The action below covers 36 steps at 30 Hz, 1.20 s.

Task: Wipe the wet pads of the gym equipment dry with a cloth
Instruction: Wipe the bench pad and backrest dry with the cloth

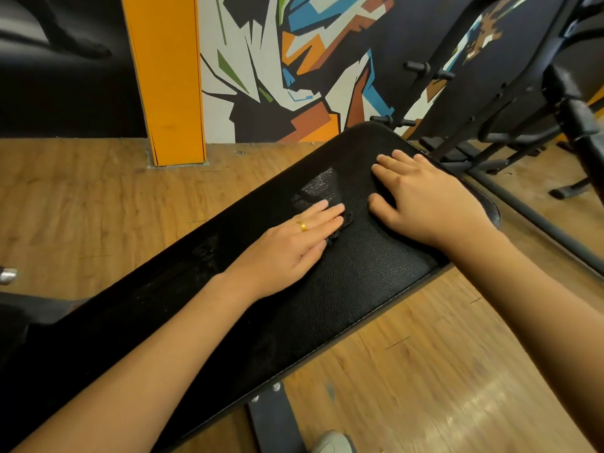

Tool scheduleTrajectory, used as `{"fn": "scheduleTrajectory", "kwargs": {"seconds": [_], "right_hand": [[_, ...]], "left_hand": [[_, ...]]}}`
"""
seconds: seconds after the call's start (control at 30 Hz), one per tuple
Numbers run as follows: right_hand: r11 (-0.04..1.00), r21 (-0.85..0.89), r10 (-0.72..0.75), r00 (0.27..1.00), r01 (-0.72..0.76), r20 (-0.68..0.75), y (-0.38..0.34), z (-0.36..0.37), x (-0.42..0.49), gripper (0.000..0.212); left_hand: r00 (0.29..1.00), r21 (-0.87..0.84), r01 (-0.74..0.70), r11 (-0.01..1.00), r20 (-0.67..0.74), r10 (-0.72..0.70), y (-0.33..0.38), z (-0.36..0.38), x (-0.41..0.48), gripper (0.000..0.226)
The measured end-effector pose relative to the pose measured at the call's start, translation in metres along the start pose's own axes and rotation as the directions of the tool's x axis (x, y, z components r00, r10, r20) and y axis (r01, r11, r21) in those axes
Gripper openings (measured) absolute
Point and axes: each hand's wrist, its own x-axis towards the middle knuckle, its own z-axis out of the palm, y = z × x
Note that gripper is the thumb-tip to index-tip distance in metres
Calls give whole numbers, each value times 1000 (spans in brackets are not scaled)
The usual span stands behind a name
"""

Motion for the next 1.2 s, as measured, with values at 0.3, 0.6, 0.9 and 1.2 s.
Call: {"fn": "scheduleTrajectory", "kwargs": {"seconds": [0.3, 0.6, 0.9, 1.2], "right_hand": [[999, 35, 8, 1000, -8, -14, -1, 1, 1, 59], [1000, 17, -7, 1000, 7, 2, -1, -2, 0, 58], [1000, 10, -17, 1000, 17, -15, 0, 1, 0, 55], [1000, 27, -16, 1000, 16, -9, 1, 0, 1, 58]], "left_hand": [[998, 7, 44, 999, -43, -43, 21, 7, 46, 47], [965, 14, 246, 969, -95, -243, 0, 0, -27, 48], [861, -46, 465, 884, -209, -464, 2, 9, -24, 47], [657, -88, 721, 687, -230, -718, -16, -4, 50, 46]]}}
